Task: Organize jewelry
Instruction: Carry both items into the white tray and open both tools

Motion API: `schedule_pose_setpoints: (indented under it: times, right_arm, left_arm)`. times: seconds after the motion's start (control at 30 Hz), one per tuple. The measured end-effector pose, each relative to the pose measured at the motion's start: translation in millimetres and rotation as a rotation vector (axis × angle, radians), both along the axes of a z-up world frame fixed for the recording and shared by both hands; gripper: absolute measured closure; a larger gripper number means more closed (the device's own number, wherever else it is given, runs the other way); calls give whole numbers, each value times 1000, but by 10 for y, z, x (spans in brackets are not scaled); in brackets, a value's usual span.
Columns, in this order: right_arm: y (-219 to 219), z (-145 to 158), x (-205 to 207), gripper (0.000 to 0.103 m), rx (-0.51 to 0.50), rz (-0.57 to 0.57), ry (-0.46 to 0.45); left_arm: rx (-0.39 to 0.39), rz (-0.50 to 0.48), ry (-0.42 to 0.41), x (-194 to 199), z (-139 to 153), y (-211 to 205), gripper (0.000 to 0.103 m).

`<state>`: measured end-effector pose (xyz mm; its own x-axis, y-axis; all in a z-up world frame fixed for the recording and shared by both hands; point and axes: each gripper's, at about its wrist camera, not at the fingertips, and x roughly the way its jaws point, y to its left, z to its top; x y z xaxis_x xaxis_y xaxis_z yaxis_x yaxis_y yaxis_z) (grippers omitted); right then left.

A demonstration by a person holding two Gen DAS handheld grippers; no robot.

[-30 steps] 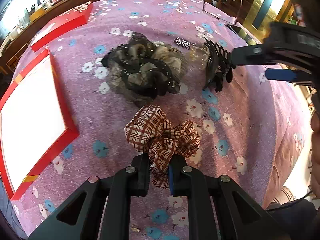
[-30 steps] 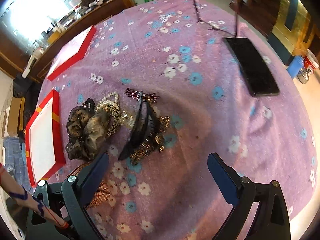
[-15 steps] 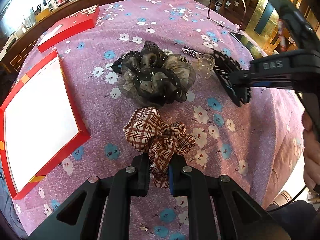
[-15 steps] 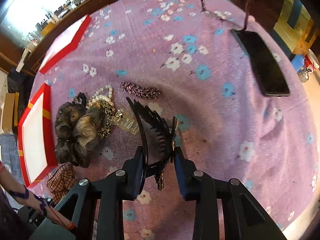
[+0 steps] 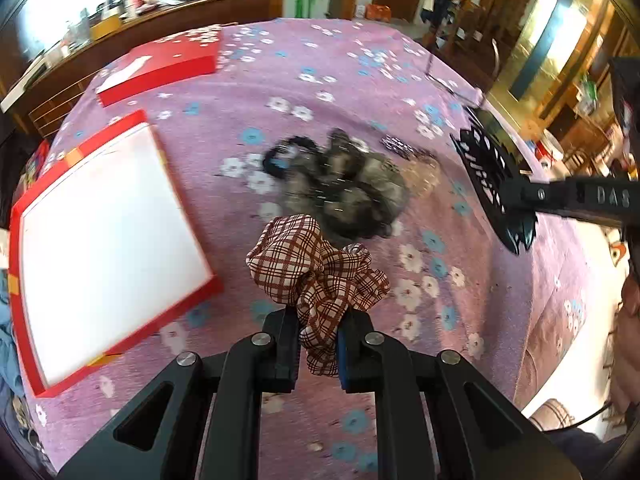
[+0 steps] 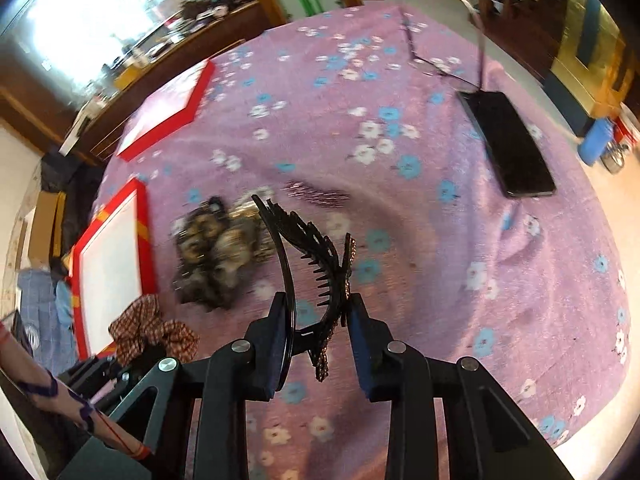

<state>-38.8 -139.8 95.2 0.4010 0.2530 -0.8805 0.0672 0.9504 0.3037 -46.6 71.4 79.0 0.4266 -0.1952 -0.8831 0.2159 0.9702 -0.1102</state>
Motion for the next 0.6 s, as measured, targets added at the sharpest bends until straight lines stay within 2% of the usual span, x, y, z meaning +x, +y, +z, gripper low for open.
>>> schedule_pose_setpoints:
  times: [0.2, 0.37, 0.6]
  right_arm:
    - [540, 85, 4, 71, 18, 122, -2]
    - [1113, 114, 148, 71, 58, 227, 12]
    - [2011, 176, 438, 71, 63, 348, 6]
  left_arm:
    - [-16, 83, -26, -27, 158, 507, 90]
    - [-1, 186, -37, 0, 220, 1132, 90]
    - [36, 294, -52, 126, 229, 1897, 90]
